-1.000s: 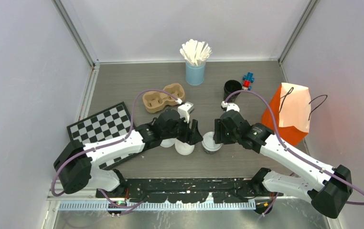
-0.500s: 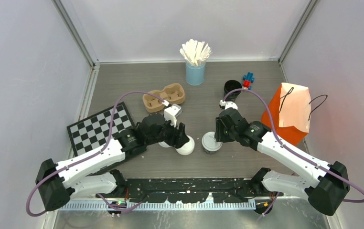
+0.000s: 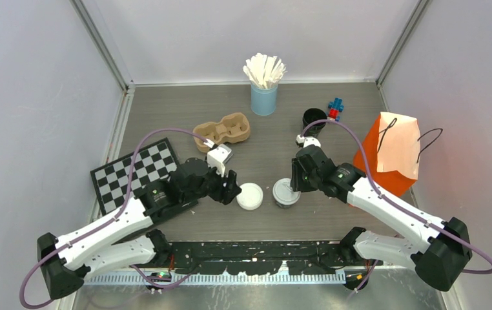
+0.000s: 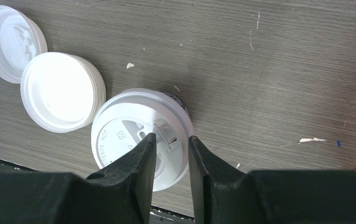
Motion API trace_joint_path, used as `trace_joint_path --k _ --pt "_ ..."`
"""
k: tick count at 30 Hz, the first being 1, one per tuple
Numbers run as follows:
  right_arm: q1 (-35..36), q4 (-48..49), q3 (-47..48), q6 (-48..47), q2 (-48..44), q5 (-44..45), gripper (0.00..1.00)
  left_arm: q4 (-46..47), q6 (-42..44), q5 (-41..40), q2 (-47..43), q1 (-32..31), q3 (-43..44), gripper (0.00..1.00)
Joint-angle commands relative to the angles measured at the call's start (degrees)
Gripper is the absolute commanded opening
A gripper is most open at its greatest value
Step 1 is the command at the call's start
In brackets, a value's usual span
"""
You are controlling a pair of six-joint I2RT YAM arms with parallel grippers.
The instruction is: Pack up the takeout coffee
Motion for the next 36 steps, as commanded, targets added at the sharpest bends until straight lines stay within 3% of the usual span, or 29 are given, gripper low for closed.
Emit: trace_joint_path --k 1,8,19,36 --pt "-0.35 1.66 0.35 -1.36 0.86 -1.04 0.35 -2.14 1.88 -2.75 -1.59 0.19 0.17 0.61" --pt "-0.51 1.65 0.39 -1.64 1.69 -1.92 0.31 -3.87 2.18 -3.63 -2.71 0.19 0.24 0.60" --pt "-4.22 0.43 2.22 -1.08 0.20 5.30 0.21 -7.68 4.69 -6.38 -5.41 0.19 1.27 0.61" --pt "-25.48 8.38 4.74 -3.75 8.37 -0.01 0.20 -7.33 4.74 -5.77 -5.50 0.19 0.53 0.62"
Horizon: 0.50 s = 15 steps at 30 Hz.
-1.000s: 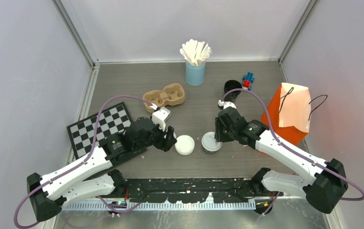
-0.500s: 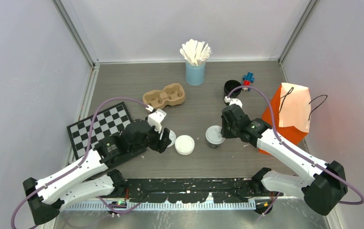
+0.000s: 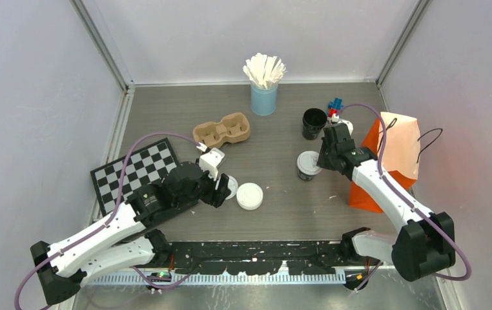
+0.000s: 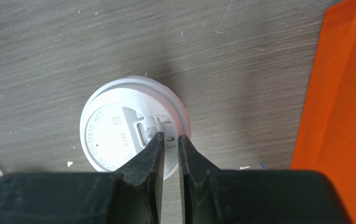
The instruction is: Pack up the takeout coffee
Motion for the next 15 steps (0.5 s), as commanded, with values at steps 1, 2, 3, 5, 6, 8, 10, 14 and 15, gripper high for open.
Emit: trace_joint_path --k 1,2,3,5,6,8,10,14,15 --pt "-3.02 3.65 2.85 -1.29 2.67 -2.14 0.20 0.62 0.90 -0.76 -0.49 0.12 0.55 0.62" --pt "-3.44 4.12 3.02 -1.53 3.44 -2.18 0.20 0.64 0.97 -0.77 -0.43 0.12 0.62 0.62" --pt "-3.84 4.50 3.16 -1.64 4.09 -2.36 0.20 0.62 0.98 -0.77 -0.41 0.12 0.64 0.62" --pt "-4.56 5.01 3.96 -1.86 5.48 -2.36 0.20 0.48 1.07 -0.86 -0.36 0.12 0.79 0.62" --pt "-4.81 5.00 4.40 -1.86 6.17 -2.28 0.20 0.49 1.14 -0.86 -0.44 0.12 0.82 0.62" --pt "-5.02 5.04 5.39 -1.84 7.33 -1.88 0.20 0.47 1.23 -0.88 -0.43 0.12 0.96 0.62" --pt "-5.22 5.00 6.40 -1.98 8.25 -1.37 0.20 0.38 1.32 -0.99 -0.51 0.12 1.14 0.62" --pt "-5.37 3.86 8.20 -2.00 9.51 0.48 0.20 -0.06 1.33 -1.17 -0.93 0.12 1.34 0.62" --pt "-5.36 3.63 8.50 -2.04 9.72 0.81 0.20 -0.09 1.33 -1.21 -1.10 0.12 1.35 0.62"
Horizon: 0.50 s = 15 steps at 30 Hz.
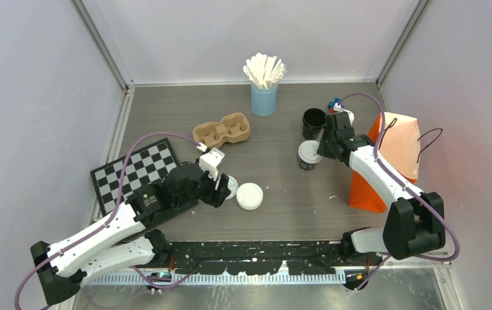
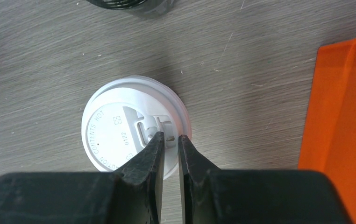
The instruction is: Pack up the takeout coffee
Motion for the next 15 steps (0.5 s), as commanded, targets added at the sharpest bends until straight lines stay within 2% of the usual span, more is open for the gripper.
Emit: trace_joint_path --k 1,3,10,15 --pt "-0.29 -0.83 3.01 -1.18 0.82 2.66 0.20 -0.05 1.10 -1.21 -1.25 0.12 1.35 0.62" --pt "-0.39 -0.85 3.49 -1.07 1.19 2.67 0.23 -0.25 1.09 -1.32 -1.45 0.12 1.35 0.62" --pt "-0.43 -3.66 5.96 -0.41 0.89 2.35 0.44 -1.19 0.79 -1.03 -1.57 0.12 1.53 0.62" --pt "-0.28 -6.34 8.86 -0.33 -2.06 -2.06 0.46 -3.27 1.63 -0.62 -0.96 0.12 2.83 0.62"
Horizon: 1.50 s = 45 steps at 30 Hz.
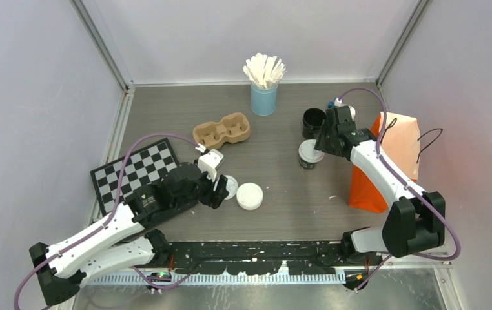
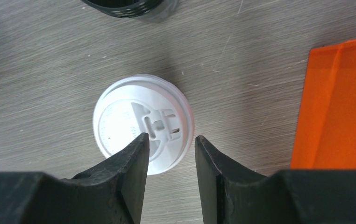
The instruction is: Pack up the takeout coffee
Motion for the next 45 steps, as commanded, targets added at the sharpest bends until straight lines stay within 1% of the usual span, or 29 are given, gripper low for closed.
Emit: trace_joint_path --k 1,5,8,11,13,17,18,19,24,27,30,35,45 --pt "-0.25 -2.06 4.83 -0.16 -4.19 -4.54 0.46 -2.76 2.09 -0.11 -0.03 0.08 3.48 0.63" --pt "0.39 -0.11 5.98 -0.07 -5.77 -10.48 0.44 -6.07 5.00 2.02 0.19 0.08 6.15 0.64" --pt "0.98 2.10 7.66 -1.25 -4.51 -10.85 0.42 -8.19 6.85 2.87 -0.03 0.08 7.19 0.66" --pt "0.94 3.96 10.46 -4.71 -0.85 -9.62 0.41 -9.92 7.67 3.44 -0.23 0.08 7.54 0.70" --pt "1.06 4.70 12.72 -7.69 2.31 -9.15 0.41 -10.67 8.04 3.51 -0.55 0.08 7.33 0.78" --pt "1.12 5.65 17.40 -12.76 8.48 -7.51 0.41 -10.44 8.19 3.32 -1.79 0.07 5.77 0.83" --pt "1.11 5.66 18.56 -13.58 10.00 -6.90 0.41 -10.18 8.12 3.38 -2.10 0.08 5.37 0.96" --pt "1.05 5.67 19.76 -14.57 11.54 -6.32 0.40 -10.06 8.04 3.40 -2.30 0.08 5.19 0.99" --pt "1.07 4.97 24.82 -17.04 18.61 -5.95 0.38 -10.48 8.01 3.48 -2.85 0.08 4.88 1.00" --pt "1.11 4.95 26.87 -17.42 21.20 -6.59 0.35 -10.31 8.25 3.48 -2.90 0.06 4.73 1.00" --pt "1.08 4.23 29.07 -17.96 23.48 -6.18 0.34 -10.55 8.31 3.22 -2.89 0.09 4.82 1.00" --pt "1.03 3.00 31.12 -19.47 26.49 -4.41 0.31 -10.35 8.34 3.32 -3.16 0.08 4.65 1.00" --pt "1.03 2.26 33.15 -19.86 29.77 -5.57 0.29 -10.36 8.62 2.85 -2.42 0.08 4.90 1.00"
